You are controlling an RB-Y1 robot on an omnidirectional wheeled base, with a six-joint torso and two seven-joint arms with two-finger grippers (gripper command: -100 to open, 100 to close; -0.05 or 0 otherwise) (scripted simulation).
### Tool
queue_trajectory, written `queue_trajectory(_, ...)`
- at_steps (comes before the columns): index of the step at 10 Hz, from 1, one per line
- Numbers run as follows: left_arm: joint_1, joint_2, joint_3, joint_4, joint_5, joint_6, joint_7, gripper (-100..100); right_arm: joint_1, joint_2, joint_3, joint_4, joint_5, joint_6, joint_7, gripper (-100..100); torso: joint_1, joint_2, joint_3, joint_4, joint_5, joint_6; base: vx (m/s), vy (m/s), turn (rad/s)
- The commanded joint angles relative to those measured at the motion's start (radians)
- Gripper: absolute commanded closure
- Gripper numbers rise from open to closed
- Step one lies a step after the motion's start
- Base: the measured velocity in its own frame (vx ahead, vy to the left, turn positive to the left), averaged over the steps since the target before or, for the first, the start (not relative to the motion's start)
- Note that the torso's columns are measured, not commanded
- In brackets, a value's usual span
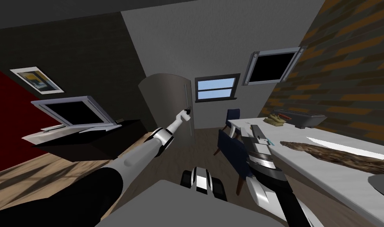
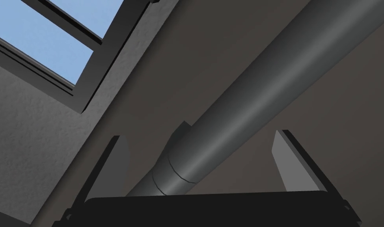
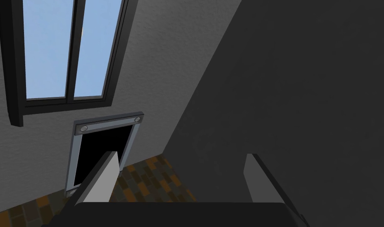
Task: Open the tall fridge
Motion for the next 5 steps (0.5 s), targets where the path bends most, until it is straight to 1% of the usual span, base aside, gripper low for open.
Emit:
queue_trajectory(1, -0.063, 0.014, -0.012, 0.058, -0.017, 0.035, 0.006, -100, 0.0, 0.0, 0.0, 0.0, 0.0, 0.0, 0.0, 0, 0.0, 0.001, 0.001, 0.0, 0.0, 0.0, -0.017, -0.022, -0.041)
queue_trajectory(3, -0.091, 0.024, -0.018, 0.083, -0.023, 0.052, 0.008, -100, 0.0, 0.0, 0.0, 0.0, 0.0, 0.0, 0.0, 0, 0.0, 0.002, 0.001, 0.0, 0.0, 0.0, -0.015, -0.014, -0.022)
queue_trajectory(4, -0.083, 0.021, -0.015, 0.086, -0.024, 0.035, 0.012, -100, 0.0, 0.0, 0.0, 0.0, 0.0, 0.0, 0.0, 0, 0.0, 0.002, 0.001, 0.0, 0.0, 0.0, -0.006, -0.005, -0.003)
queue_trajectory(5, -0.095, 0.025, -0.016, 0.089, -0.017, 0.048, 0.006, -100, 0.0, 0.0, 0.0, 0.0, 0.0, 0.0, 0.0, 0, 0.0, 0.001, 0.001, 0.0, 0.0, 0.0, 0.087, 0.021, -0.042)
